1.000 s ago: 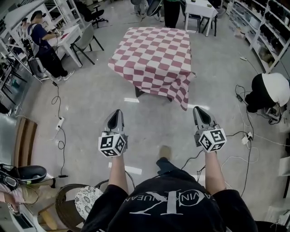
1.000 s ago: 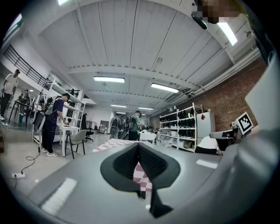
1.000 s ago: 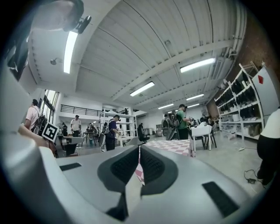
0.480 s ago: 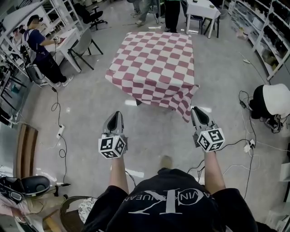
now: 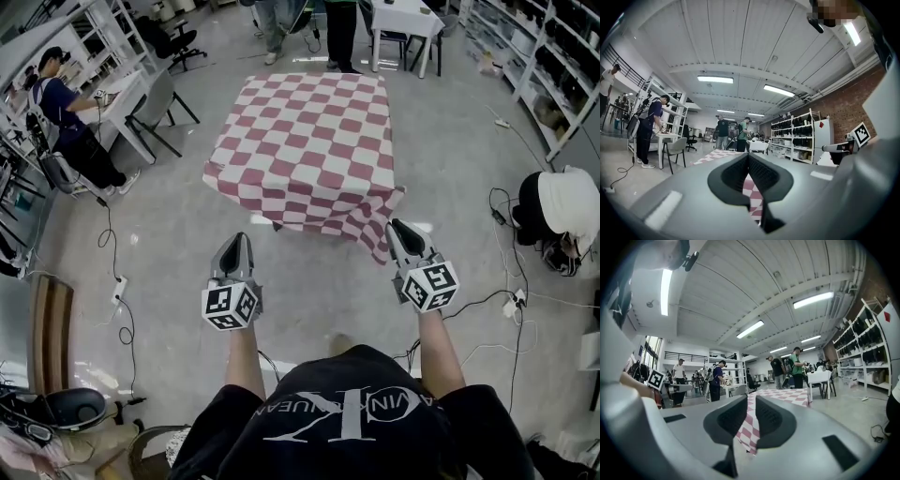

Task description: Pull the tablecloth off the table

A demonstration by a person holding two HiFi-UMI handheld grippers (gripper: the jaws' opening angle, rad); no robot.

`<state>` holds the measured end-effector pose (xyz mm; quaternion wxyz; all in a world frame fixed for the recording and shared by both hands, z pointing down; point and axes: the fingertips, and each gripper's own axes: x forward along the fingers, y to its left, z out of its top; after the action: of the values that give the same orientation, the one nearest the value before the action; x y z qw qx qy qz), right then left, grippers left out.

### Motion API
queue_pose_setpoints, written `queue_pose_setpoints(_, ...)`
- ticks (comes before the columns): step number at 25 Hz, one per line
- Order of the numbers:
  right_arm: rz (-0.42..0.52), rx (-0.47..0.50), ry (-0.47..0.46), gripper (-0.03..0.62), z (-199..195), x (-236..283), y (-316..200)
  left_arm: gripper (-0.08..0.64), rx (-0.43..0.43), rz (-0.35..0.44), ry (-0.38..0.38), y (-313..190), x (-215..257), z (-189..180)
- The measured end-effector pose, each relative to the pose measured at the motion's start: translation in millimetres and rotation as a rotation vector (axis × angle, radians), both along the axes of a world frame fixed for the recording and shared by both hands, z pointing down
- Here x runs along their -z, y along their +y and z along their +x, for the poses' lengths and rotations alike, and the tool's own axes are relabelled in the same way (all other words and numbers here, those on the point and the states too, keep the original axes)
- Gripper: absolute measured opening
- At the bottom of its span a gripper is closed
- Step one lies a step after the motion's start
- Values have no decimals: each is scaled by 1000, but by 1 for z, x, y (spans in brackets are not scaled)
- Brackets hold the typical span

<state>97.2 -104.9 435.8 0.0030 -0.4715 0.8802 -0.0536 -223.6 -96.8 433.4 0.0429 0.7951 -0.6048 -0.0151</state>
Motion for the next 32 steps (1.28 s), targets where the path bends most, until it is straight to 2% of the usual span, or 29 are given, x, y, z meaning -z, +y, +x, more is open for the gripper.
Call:
queue_pose_setpoints(5,-4,17,1,14,-8,-1,-11,11,10,-10,14,-9,-4,-6)
queue_pose_setpoints(11,-6,37,-3,14,-27,16,-34,11,5,-9,11,-32,13,-17)
queue_pose_setpoints(16,-9,28,-8,15,-45,33,-74,11,-10,-7,0,-77,34,-34)
queue_pose_setpoints(22,-9,-8,-9,15,-16,-2,-99,11,-32,-2,12,-112,-3,-9)
queue_pose_setpoints(30,-59,-70,-23,17,-10,-15,-179,11,-81,-28,2,-203,-14,-10)
queue_pose_setpoints(31,-68,-76,-24,34,-11,-17,-188,11,-89,-34,0,-213,-15,-10)
queue_pose_setpoints(32,-81,-77,-27,81,-12,-20,-196,11,-97,-42,-1,-223,-17,-9)
